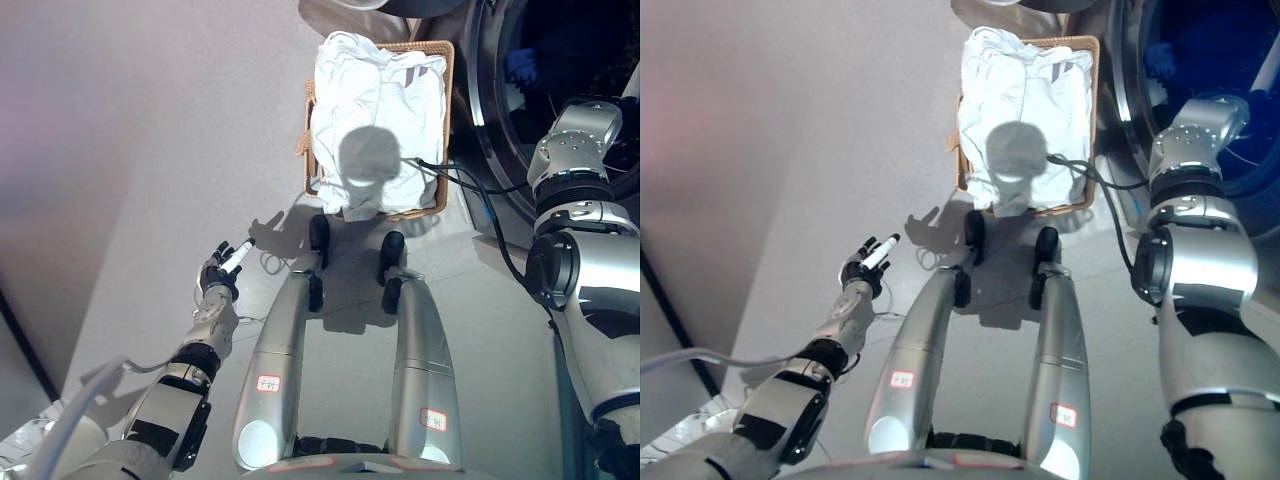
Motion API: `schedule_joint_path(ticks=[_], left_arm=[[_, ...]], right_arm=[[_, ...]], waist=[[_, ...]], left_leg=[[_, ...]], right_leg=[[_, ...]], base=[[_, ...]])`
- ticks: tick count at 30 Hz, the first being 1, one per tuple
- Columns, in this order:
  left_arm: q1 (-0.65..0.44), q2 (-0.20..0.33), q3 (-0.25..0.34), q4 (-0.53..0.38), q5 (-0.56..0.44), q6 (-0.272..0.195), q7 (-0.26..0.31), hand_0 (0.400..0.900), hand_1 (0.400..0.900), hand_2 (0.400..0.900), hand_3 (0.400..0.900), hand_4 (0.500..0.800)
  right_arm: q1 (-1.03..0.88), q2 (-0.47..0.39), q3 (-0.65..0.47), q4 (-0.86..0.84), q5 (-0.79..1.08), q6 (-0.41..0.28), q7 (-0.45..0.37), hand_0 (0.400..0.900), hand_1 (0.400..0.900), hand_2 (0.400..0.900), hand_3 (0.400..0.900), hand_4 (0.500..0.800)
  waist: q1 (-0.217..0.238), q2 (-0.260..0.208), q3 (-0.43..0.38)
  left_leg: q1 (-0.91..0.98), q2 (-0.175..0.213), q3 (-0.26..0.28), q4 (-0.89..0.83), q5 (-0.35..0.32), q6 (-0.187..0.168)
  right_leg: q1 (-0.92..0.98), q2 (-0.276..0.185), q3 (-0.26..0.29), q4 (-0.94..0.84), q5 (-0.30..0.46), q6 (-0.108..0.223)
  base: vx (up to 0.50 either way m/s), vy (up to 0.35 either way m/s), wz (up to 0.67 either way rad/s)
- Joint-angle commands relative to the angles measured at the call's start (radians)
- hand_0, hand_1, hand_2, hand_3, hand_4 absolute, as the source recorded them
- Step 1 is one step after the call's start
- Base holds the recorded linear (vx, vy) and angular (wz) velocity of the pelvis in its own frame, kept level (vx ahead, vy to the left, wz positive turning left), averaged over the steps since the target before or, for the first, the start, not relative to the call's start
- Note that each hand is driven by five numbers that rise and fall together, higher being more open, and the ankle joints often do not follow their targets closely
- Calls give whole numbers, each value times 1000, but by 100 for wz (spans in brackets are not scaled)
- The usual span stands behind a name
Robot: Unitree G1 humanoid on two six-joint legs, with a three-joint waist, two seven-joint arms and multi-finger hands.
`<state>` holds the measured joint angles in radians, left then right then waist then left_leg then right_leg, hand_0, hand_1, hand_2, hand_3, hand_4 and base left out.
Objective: Put the clothes in the basket into the washing machine.
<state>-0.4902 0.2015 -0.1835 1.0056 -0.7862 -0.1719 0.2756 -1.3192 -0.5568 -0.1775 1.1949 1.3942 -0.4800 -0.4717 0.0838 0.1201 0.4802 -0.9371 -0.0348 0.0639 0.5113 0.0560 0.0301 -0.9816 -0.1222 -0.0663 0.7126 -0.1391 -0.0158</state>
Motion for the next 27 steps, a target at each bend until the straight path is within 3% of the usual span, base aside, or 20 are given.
schedule_joint_path(ticks=[1,11,16,20,27], left_arm=[[35,5,-31,79,-8,-19,20,900,900,900,900,800],[40,-14,15,86,-11,-12,33,900,900,900,900,800],[67,-28,56,116,12,9,24,900,900,900,900,800],[119,-42,84,147,72,27,-10,900,900,900,900,800],[202,-5,98,241,282,50,-86,900,900,900,900,800]], right_arm=[[93,-8,38,-73,-27,-48,51,900,900,900,900,800],[338,252,91,-313,-181,-77,56,900,900,900,900,800],[577,388,161,-464,-293,-41,79,900,900,900,900,800],[777,414,219,-465,-472,57,97,900,900,900,900,800],[971,291,338,-138,-1030,293,106,900,900,900,900,800]], waist=[[-21,-23,-104],[-58,-44,-90],[-87,-64,-81],[-105,-91,-87],[-92,-119,-157]], left_leg=[[-35,-9,-36,28,-137,-36],[46,-4,-27,-18,-137,-33],[182,-3,-23,-93,-126,-35],[341,-3,-21,-157,-126,-33],[650,-6,-36,-328,-106,-39]], right_leg=[[-63,3,37,-27,11,82],[23,14,32,-89,34,84],[163,21,24,-181,60,91],[329,25,14,-266,79,98],[661,41,-23,-471,109,116]], base=[[-2,24,-5],[0,27,-7],[33,43,-7],[83,66,-12],[99,34,3]])
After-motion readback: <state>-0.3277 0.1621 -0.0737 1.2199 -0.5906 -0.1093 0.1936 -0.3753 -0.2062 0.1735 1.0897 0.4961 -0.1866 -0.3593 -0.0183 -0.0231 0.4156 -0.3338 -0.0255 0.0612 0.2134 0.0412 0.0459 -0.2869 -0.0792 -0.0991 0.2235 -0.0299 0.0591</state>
